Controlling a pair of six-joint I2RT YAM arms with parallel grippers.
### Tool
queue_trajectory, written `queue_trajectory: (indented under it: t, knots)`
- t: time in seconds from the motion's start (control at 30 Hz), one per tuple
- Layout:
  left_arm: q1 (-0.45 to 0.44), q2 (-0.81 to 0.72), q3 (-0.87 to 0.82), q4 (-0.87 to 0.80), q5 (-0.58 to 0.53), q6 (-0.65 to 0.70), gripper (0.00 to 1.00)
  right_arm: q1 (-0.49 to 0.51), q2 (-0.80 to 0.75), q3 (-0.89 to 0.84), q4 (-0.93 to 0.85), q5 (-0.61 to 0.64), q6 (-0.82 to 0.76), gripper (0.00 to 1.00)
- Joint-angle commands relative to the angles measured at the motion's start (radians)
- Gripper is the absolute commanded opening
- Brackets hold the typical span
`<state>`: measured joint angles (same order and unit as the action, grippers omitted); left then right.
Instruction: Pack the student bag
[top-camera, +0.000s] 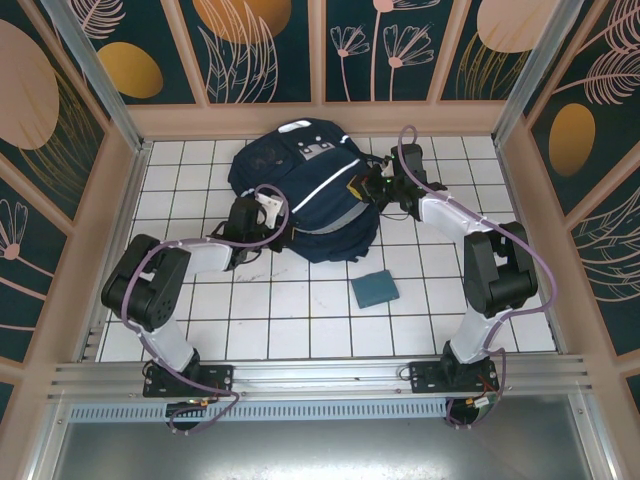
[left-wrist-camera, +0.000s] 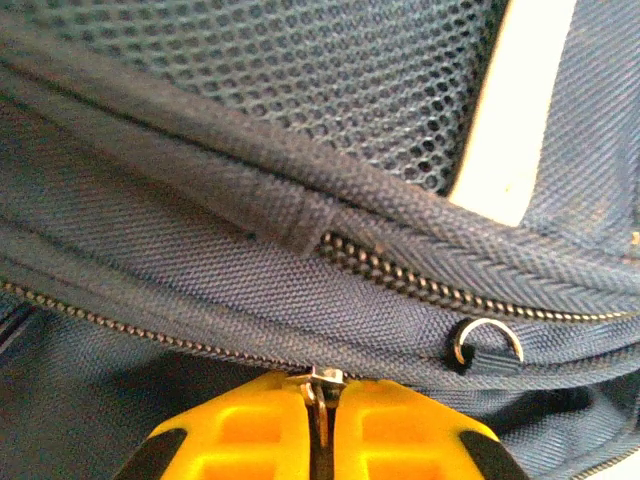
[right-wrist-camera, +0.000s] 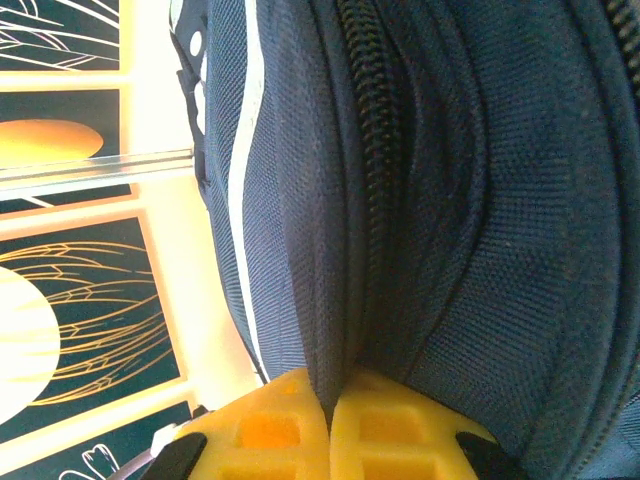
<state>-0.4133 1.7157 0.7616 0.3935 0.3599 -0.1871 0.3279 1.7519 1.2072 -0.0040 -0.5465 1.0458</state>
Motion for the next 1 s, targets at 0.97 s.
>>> queue_trajectory:
  t: [0.97]
  knots:
    - [-0.004, -0.129, -0.083, -0.105, 0.122, -0.072, 0.11, 0.011, -0.01, 0.06, 0.032, 0.026, -0.015, 0.0]
